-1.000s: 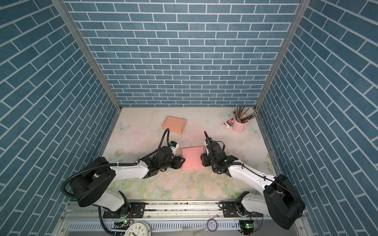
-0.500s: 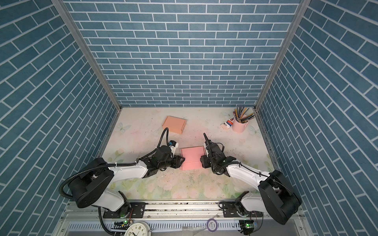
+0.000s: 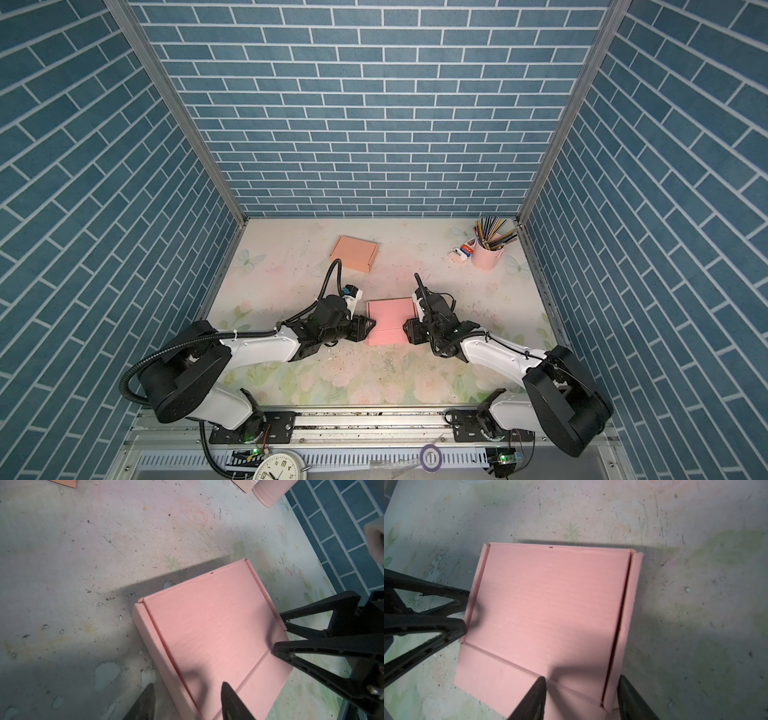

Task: Fold the paper box

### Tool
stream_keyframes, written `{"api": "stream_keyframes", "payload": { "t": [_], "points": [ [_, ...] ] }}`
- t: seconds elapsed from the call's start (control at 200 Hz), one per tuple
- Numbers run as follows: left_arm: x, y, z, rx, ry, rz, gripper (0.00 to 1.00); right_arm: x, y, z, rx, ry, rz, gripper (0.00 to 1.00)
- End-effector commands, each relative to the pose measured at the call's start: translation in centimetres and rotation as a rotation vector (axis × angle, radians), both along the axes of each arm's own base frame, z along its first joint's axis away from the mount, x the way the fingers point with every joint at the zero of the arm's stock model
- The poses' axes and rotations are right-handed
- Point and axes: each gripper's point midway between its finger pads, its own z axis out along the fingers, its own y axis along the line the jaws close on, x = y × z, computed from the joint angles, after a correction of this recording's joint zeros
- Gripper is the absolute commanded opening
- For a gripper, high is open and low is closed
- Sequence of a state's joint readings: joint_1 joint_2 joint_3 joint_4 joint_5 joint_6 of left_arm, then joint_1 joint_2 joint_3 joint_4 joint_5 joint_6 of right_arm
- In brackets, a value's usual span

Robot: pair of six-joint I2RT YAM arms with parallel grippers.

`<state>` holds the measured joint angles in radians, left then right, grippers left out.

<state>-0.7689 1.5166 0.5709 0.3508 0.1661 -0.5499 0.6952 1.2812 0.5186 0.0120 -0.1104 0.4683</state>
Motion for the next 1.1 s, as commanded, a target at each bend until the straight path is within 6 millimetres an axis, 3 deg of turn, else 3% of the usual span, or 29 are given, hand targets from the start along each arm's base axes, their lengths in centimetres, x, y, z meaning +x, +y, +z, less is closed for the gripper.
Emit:
{"api": "stream_keyframes", "payload": {
  "t": [0.0, 0.43, 0.61, 0.815, 1.095],
  "points": [
    [0.0, 0.6, -0.4, 0.002, 0.001, 0.011, 0.52, -0.7, 0.7, 0.0, 0.031, 0.018, 0.0, 0.56],
    [-0.1, 1.3, -0.6, 0.004, 0.01, 0.029, 0.51, -1.5, 0.6, 0.1, 0.025, 0.014, -0.009, 0.56],
    [-0.4, 2.1, 0.2, 0.019, -0.018, 0.039, 0.61, -1.9, -0.2, 0.5, 0.024, 0.007, -0.032, 0.6],
    [-2.2, 2.6, 0.4, 0.02, -0.014, 0.018, 0.63, -2.8, -0.5, 0.7, 0.032, 0.01, -0.037, 0.61],
    [-3.9, 1.6, 1.0, -0.013, -0.007, -0.029, 0.62, -3.7, -0.2, 1.1, 0.047, 0.008, -0.023, 0.62]
  ]
}}
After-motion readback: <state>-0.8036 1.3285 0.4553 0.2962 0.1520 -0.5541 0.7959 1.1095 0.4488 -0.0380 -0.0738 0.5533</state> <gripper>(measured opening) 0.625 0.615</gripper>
